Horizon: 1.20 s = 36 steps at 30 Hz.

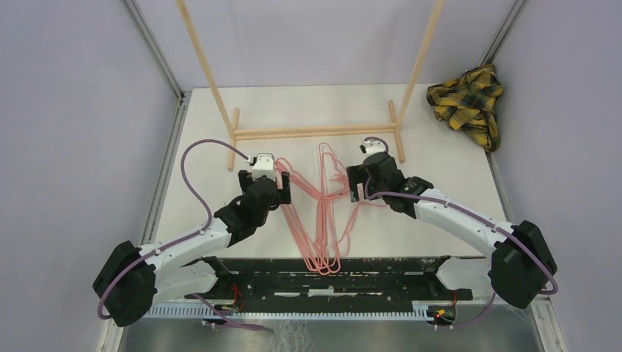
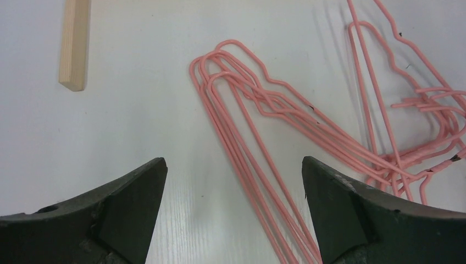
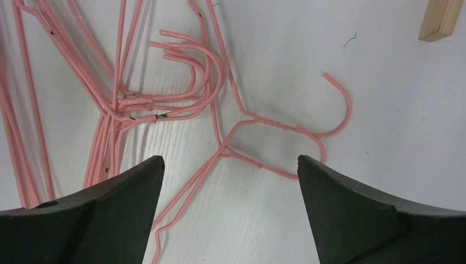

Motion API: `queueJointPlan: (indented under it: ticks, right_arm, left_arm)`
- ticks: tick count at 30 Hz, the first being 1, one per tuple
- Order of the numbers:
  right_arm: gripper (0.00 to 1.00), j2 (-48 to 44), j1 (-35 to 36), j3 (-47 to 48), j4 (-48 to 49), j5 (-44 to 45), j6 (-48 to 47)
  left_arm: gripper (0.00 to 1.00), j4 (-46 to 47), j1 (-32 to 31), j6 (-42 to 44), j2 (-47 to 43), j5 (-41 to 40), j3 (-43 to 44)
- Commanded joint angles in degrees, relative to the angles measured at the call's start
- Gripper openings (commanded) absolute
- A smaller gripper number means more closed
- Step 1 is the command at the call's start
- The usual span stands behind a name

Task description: Organize the hangers

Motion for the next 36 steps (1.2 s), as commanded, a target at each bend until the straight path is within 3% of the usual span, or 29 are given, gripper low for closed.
queueJointPlan:
  ticks: [1, 4, 8, 14, 19, 24, 31, 36]
  right_arm:
    - [1.0, -1.03, 0.28, 0.86, 1.05, 0.69, -1.1]
    - [1.0, -1.43, 0.31, -1.44, 3.97, -0.89, -1.62]
    - [0.74, 1.25, 0.67, -2.0, 7.09, -9.99, -1.55]
    - [0.55, 8.04, 4.26, -2.47, 12.23, -16.7, 0.78]
    - [0.52, 11.99, 7.82, -2.65, 15.8, -18.65, 2.79]
    - [0.4, 15.1, 9.38, -2.75, 17.98, -20.52, 4.05]
    - [0.33, 17.47, 10.39, -2.78, 18.43, -20.24, 4.31]
    - [0.06, 16.92, 10.41, -1.85, 16.58, -19.52, 4.18]
  left_arm:
    - [0.99, 0.64, 0.21, -1.75, 0.6, -0.52, 1.98]
    - [0.99, 1.1, 0.17, -2.03, 0.98, -0.21, 1.7]
    - [0.99, 0.5, 0.17, -2.62, 2.27, -0.1, 1.73]
    - [0.99, 0.02, 0.2, -3.31, 3.52, -0.46, 1.23]
    - [0.99, 0.55, 0.23, -3.44, 3.75, -0.78, 0.6]
    - [0.99, 0.68, 0.23, -3.44, 4.75, -0.8, 0.42]
    - [0.99, 0.66, 0.27, -3.7, 5.84, -0.7, 0.23]
    - [0.99, 0.28, 0.28, -3.7, 5.48, -0.41, 0.2]
